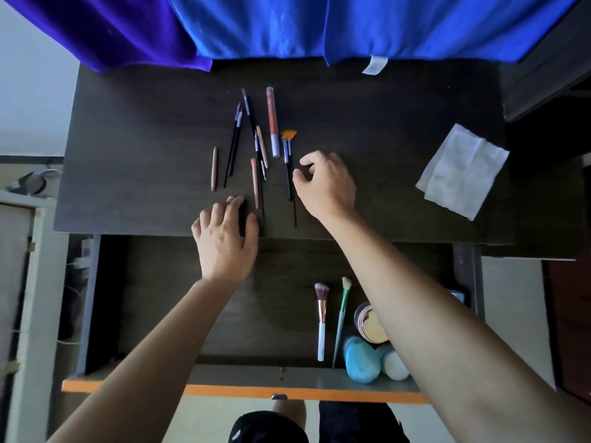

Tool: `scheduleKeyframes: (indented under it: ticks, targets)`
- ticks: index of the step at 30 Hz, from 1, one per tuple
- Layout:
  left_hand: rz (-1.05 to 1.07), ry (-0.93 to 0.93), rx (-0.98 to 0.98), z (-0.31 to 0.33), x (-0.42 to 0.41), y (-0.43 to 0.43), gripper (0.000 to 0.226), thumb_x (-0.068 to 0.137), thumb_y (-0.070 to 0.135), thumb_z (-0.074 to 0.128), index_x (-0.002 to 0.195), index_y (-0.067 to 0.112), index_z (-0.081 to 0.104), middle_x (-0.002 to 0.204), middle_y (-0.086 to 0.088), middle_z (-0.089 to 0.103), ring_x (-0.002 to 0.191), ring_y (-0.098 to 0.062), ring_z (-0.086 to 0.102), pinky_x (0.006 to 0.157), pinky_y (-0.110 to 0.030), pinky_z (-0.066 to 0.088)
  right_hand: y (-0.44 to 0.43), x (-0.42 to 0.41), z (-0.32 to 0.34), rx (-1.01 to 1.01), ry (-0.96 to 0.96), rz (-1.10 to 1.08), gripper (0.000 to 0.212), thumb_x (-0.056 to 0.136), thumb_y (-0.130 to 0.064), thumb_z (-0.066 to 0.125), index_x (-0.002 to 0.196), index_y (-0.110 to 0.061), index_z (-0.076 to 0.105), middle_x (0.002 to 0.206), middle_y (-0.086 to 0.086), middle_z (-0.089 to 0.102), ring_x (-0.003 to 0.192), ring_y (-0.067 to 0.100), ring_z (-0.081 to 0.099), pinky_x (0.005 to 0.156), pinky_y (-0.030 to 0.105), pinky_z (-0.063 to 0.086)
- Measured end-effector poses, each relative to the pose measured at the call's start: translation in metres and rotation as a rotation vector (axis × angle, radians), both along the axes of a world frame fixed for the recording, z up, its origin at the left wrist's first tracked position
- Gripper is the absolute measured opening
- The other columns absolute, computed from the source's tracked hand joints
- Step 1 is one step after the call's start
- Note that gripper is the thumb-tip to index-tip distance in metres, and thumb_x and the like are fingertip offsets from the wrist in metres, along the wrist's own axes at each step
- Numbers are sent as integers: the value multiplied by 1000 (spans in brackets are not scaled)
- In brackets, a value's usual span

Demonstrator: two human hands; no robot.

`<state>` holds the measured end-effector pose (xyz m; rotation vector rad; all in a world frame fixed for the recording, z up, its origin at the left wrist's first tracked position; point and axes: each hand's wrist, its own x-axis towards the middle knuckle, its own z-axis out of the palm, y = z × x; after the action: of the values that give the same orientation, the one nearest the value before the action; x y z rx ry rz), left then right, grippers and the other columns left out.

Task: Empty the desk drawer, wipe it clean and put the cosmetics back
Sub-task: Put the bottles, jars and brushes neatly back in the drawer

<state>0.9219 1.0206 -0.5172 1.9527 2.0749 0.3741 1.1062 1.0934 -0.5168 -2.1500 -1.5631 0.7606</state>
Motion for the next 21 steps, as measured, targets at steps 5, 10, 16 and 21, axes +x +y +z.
scheduleKeyframes:
  ticks: [5, 10, 16, 21]
  targets:
    - [18, 13, 36, -6, 2, 1, 40, 93, 37, 46, 122, 16, 62, 120, -6, 60, 107, -32, 49, 96, -45, 33, 3, 1, -1, -1, -20, 3, 34, 86, -52, 61, 111, -28, 62, 107, -2, 59, 101, 20, 60, 73, 31, 44]
    - [29, 28, 31, -9, 3, 0, 40, 92, 38, 46, 123, 17, 62, 121, -5, 58, 106, -30, 46, 97, -45, 32, 7, -3, -1, -16, -61, -15, 33, 86, -52, 61, 110, -29, 61, 110, -1, 57, 102, 23, 61, 71, 30, 38]
    - [54, 1, 4, -4, 6, 3, 41, 92, 43, 49, 122, 18, 61, 116, -7, 55, 106, -31, 45, 98, -45, 31, -4, 12, -5, 61, -98, 39, 23, 92, -41, 55, 110, -27, 61, 102, -1, 60, 93, 23, 62, 67, 30, 42]
    - [46, -75, 43, 6, 27, 24, 41, 88, 45, 59, 117, 16, 60, 110, -10, 54, 104, -31, 46, 90, -41, 35, -22, 47, -9, 133, -119, -57, 18, 93, -37, 57, 105, -26, 64, 91, -2, 65, 83, 22, 64, 66, 34, 50]
